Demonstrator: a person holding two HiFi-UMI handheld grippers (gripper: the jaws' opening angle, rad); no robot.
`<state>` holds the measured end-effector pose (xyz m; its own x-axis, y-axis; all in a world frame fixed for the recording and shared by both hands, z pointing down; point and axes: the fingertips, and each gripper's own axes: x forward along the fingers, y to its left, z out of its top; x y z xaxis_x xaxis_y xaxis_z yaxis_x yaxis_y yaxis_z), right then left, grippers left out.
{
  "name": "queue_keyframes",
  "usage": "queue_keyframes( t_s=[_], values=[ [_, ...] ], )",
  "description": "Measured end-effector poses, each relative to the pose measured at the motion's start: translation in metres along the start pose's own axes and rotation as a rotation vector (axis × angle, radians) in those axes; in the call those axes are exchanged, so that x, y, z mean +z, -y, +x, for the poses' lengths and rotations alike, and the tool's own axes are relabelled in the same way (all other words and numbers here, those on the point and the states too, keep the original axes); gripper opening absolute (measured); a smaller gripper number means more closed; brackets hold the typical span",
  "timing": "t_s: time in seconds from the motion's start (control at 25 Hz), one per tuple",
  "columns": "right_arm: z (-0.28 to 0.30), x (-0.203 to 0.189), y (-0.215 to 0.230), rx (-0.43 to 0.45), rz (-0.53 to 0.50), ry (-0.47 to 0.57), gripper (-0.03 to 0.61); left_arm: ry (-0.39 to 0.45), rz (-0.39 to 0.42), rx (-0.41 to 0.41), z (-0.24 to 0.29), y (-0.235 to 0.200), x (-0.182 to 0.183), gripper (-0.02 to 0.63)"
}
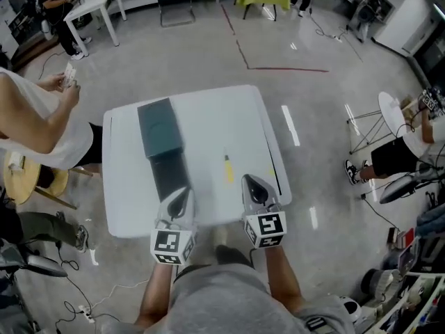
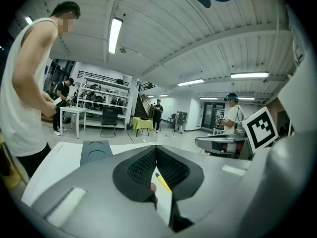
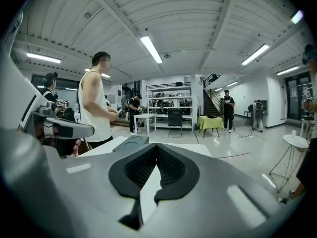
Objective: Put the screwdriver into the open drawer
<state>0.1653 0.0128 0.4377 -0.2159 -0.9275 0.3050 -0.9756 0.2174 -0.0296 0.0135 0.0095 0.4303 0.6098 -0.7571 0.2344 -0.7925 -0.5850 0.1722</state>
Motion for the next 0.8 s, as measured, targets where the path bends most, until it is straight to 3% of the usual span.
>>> queue_keyframes(
  t_s=[0.48,0.8],
  values=[
    [0.067,-0.067,0.019,0.104,0.027,-0.177,0.003,-0.133,-0.058,0.064,0.059,-0.017,-0.054,0.012],
    [0.108,-0.106,0.031,0.125,0.035,-0.267,0.003,-0.203,-0.103,0.091,0.091,-0.032,-0.090,0.012]
  ],
)
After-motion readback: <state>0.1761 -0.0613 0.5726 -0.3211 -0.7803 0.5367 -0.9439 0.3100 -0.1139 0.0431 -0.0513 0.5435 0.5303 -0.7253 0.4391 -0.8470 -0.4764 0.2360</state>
